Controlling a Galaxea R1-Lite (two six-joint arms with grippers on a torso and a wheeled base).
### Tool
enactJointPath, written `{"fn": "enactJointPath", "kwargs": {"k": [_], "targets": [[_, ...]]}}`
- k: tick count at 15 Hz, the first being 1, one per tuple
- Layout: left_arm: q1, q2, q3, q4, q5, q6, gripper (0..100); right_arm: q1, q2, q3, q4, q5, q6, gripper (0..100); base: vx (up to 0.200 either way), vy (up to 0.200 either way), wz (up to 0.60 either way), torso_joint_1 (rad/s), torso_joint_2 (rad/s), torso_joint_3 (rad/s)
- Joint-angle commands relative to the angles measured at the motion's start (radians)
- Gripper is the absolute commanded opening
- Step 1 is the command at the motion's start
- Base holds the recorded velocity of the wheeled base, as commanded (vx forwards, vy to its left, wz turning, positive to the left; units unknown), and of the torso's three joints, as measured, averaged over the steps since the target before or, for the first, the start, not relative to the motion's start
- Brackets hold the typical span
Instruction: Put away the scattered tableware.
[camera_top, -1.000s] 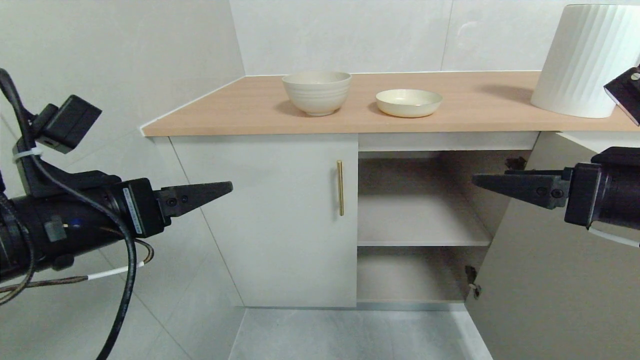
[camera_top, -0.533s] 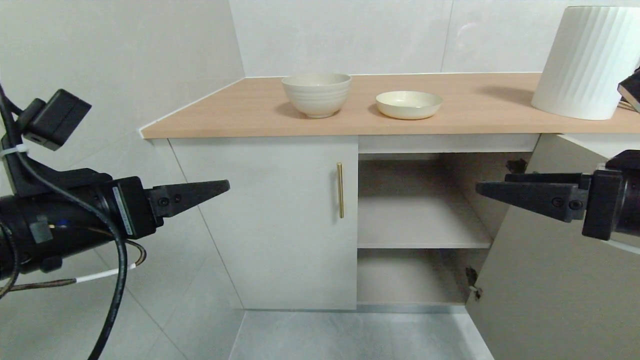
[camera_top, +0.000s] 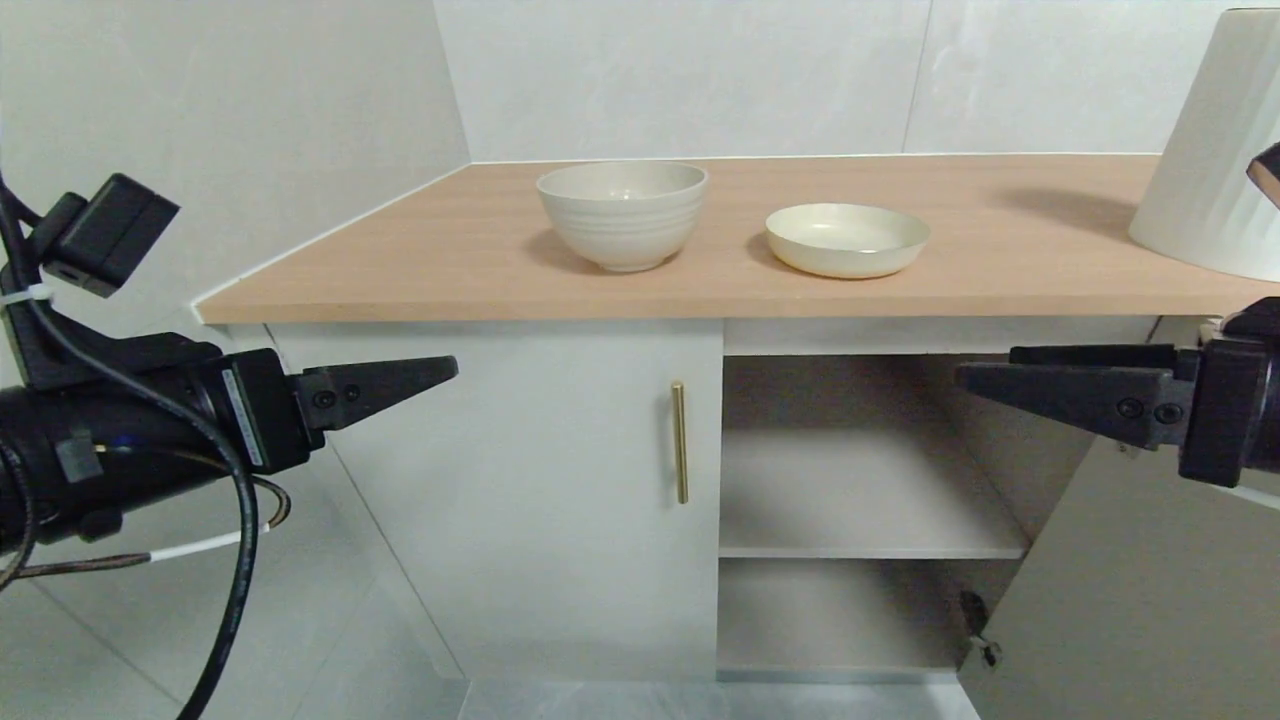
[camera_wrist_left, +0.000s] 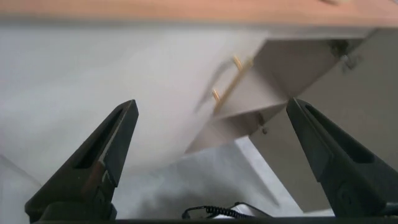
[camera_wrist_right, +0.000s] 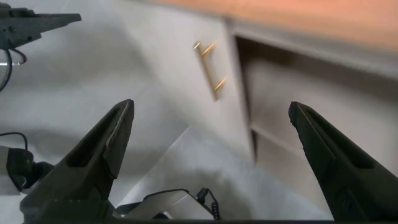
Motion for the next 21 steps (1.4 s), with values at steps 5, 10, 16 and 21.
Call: {"fn": "enactJointPath", "kwargs": {"k": [5, 10, 16, 21], "targets": [[-0.002, 0.002, 0.002, -0.008, 0.002, -0.004, 100, 0.0, -0.051, 0.017, -0.006, 0.005, -0.001, 100, 0.16, 0.0, 0.0, 0.003, 0.0, 0.002], [-0.023, -0.063, -0.006, -0.011, 0.002, -0.006, 100, -0.003, -0.077, 0.037, -0.027, 0.01, -0.002, 100, 0.0, 0.0, 0.0, 0.0, 0.0, 0.0], [-0.038, -0.133, -0.023, 0.012, 0.005, -0.006, 100, -0.001, -0.082, 0.044, -0.027, 0.011, -0.028, 100, 0.0, 0.0, 0.0, 0.031, -0.12, -0.118], [-0.04, -0.101, -0.028, 0.013, 0.002, -0.006, 100, -0.003, -0.07, 0.049, -0.027, 0.01, -0.033, 100, 0.0, 0.0, 0.0, 0.121, -0.46, -0.306]]}}
